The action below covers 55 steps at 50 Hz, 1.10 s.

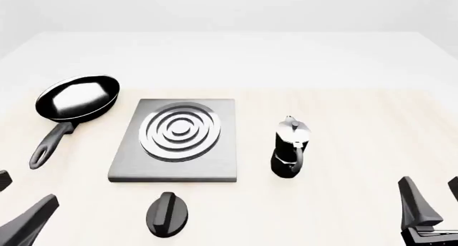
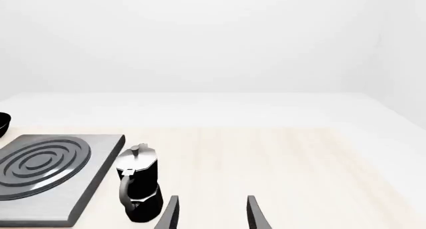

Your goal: Turn on the stove and put the frying pan on it.

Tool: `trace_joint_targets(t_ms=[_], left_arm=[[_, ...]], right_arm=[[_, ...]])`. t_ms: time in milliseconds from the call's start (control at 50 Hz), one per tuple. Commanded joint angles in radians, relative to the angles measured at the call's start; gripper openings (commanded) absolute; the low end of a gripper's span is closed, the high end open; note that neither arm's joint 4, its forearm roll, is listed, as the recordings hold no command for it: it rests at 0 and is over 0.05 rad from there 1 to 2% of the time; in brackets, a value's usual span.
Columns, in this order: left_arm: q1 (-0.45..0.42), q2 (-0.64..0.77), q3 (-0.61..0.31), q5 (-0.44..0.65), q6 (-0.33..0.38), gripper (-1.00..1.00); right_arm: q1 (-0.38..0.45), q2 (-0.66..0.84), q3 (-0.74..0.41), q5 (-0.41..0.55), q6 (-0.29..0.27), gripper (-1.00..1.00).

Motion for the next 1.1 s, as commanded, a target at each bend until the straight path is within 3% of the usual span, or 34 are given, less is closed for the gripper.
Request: trace_joint_targets(t_ms=[20, 60, 180, 440, 600, 760, 1100], left_arm=[[-0.103, 0.055, -0.021, 0.047, 0.028, 1.00], [-0.119, 0.072, -0.006, 0.035, 0.032, 1.00], [-0.170, 0.112, 0.000, 0.026, -0.049, 1.00], [-0.210, 0.135, 0.023, 0.022, -0.054, 1.00], [-0.221, 0.159, 0.080, -0.033, -0.048, 1.00], [-0.248, 0.202, 0.156, -0.121, -0.085, 1.00], [-0.267, 0.324, 0.232, -0.280, -0.114, 1.00]], right_arm=[[0.000, 0.000, 0.000, 0.000, 0.000, 1.00], [0.000, 0.000, 0.000, 0.000, 0.000, 1.00], [0.000, 0.000, 0.000, 0.000, 0.000, 1.00], [0.000, 0.000, 0.000, 0.000, 0.000, 1.00], [0.000, 0.000, 0.000, 0.000, 0.000, 1.00], [0.000, 0.000, 0.000, 0.000, 0.000, 1.00], [0.000, 0.000, 0.000, 0.000, 0.000, 1.00]])
